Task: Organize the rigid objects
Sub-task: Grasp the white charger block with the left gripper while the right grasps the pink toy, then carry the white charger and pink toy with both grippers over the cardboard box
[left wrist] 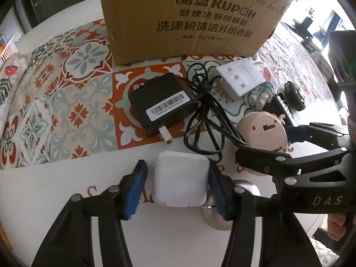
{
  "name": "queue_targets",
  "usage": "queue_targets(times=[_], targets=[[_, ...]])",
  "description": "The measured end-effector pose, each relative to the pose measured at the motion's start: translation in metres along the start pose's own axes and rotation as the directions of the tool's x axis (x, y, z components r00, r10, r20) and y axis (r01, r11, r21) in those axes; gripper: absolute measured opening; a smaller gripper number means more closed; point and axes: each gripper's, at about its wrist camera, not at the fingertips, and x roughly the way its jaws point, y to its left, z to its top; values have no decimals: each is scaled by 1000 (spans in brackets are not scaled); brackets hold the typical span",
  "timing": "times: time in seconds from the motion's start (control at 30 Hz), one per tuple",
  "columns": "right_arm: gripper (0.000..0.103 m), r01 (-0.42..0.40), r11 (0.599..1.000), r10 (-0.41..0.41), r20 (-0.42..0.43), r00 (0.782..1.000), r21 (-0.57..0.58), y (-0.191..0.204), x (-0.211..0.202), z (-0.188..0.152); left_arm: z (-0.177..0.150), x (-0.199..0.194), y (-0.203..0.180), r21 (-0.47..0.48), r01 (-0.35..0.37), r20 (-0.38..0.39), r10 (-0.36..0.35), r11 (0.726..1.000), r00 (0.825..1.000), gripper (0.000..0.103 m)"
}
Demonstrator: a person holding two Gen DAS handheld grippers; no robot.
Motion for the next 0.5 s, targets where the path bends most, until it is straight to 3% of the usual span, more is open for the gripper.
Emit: queue_targets(times=[0.5], targets=[[72, -11, 1000, 9, 51, 999, 20, -2, -14, -10, -16, -21, 6, -64, -30, 37, 32, 998, 999, 46]])
